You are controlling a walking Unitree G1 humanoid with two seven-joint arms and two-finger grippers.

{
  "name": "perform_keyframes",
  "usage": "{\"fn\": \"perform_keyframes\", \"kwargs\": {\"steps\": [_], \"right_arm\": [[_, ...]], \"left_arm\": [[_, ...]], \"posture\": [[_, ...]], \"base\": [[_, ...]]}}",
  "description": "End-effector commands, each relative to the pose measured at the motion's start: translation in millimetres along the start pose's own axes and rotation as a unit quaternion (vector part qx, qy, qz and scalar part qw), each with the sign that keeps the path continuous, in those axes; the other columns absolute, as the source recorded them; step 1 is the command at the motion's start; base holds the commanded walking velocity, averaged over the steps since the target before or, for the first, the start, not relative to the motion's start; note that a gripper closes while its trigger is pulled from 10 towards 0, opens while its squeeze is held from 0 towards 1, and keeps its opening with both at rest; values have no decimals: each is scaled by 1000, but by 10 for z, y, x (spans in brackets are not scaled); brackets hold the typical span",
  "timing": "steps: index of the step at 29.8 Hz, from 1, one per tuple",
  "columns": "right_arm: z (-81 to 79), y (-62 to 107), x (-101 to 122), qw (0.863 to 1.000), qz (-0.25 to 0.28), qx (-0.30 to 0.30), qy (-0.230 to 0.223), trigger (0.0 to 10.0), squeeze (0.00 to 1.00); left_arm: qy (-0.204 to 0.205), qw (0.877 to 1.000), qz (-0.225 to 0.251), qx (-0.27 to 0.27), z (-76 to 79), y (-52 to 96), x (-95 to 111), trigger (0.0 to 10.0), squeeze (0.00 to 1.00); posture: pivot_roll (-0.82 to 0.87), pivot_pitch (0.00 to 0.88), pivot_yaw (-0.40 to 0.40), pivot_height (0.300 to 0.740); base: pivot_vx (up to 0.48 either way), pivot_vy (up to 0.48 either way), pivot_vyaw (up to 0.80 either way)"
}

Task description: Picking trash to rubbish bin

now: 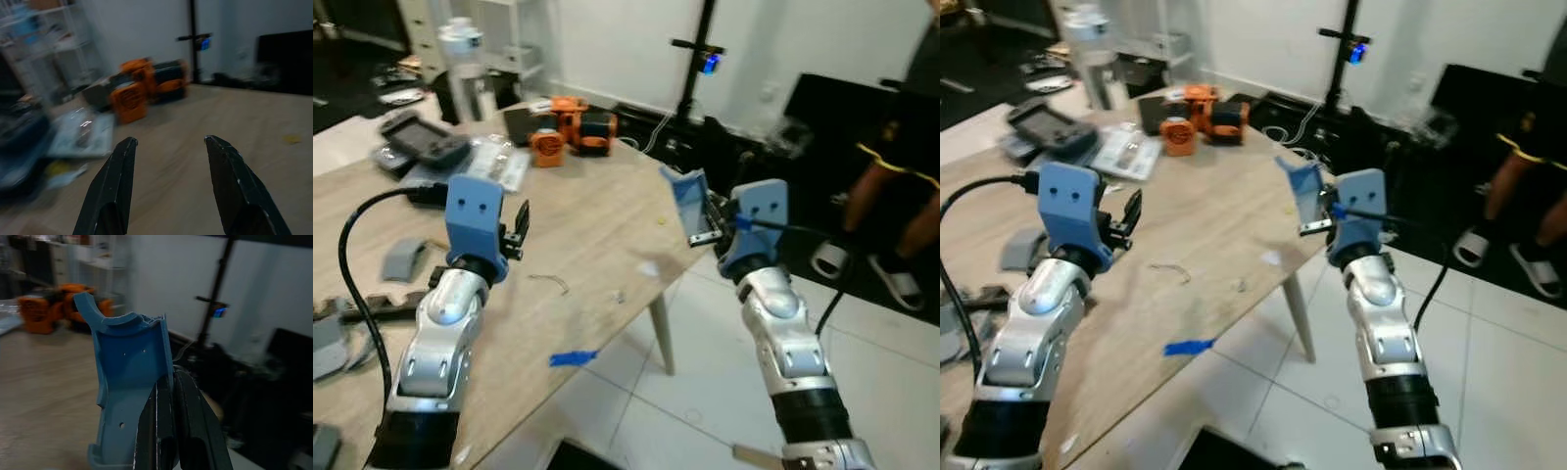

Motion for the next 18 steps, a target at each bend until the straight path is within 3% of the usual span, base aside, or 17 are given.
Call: {"fn": "perform_keyframes", "kwargs": {"steps": [1, 18], "right_arm": [[-32, 23, -39, 1000, -2, 1, -2, 10000, 0], [-36, 49, -85, 1000, -8, -2, -4, 10000, 0]], "left_arm": [[-5, 1000, -10, -2, 16, 17, -67, 10000, 0], [-6, 1000, -11, 2, 4, -9, -76, 10000, 0]], "posture": [[35, 83, 3, 740], [30, 97, 10, 740]], "base": [[0, 0, -800], [0, 0, -800]]}}
Point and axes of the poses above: a point about 5 cm out from each wrist's last joint towards the gripper, its own y axis pointing back from the gripper into the wrist, its own x axis along the axis of the wrist's last joint, z = x × y, the point moved 4 cm from there along -y, pointing out of the wrist towards the gripper, and after that the axes turned 6 degrees about -y, right-handed, at the moved point
